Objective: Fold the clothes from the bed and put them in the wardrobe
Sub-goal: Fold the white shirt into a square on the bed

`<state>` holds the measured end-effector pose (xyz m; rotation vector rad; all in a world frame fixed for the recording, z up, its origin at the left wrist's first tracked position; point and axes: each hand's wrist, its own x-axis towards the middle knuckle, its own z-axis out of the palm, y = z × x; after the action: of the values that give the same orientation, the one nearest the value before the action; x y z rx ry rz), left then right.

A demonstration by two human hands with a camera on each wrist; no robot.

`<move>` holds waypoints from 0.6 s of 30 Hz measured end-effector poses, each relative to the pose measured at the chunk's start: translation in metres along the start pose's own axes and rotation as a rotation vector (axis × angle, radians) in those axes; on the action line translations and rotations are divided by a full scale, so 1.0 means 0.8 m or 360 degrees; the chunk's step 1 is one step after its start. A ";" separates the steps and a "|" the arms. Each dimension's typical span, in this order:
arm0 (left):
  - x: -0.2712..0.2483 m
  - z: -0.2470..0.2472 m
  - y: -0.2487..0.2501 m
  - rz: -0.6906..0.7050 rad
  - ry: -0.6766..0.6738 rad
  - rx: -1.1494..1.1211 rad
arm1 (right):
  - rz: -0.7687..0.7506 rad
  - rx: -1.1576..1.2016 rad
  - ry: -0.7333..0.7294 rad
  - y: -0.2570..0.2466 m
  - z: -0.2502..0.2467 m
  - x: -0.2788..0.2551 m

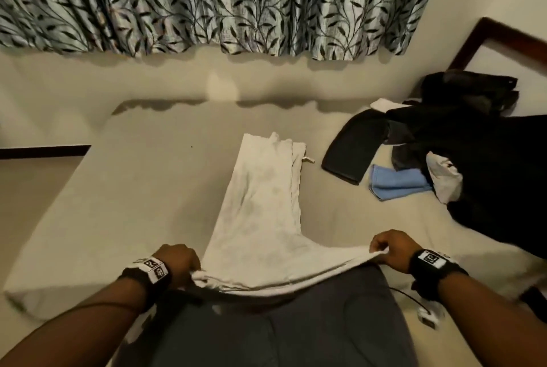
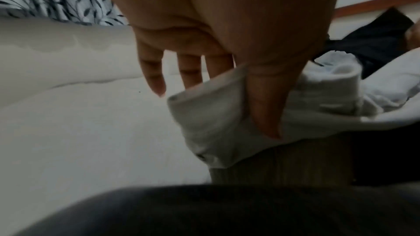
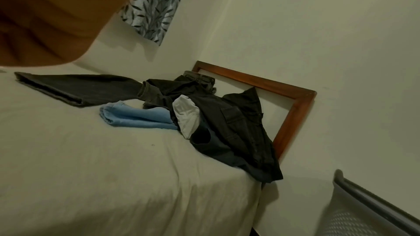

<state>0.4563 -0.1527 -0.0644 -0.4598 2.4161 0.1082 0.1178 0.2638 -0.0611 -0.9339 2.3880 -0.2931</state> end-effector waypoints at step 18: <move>0.034 0.028 0.044 0.0267 -0.0331 0.0193 | -0.0895 -0.0269 0.0318 -0.317 -0.011 0.201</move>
<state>0.4382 -0.1236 -0.1005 -0.1809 2.2378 0.0777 0.1572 -0.0317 -0.0231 -1.7251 2.3029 -0.4118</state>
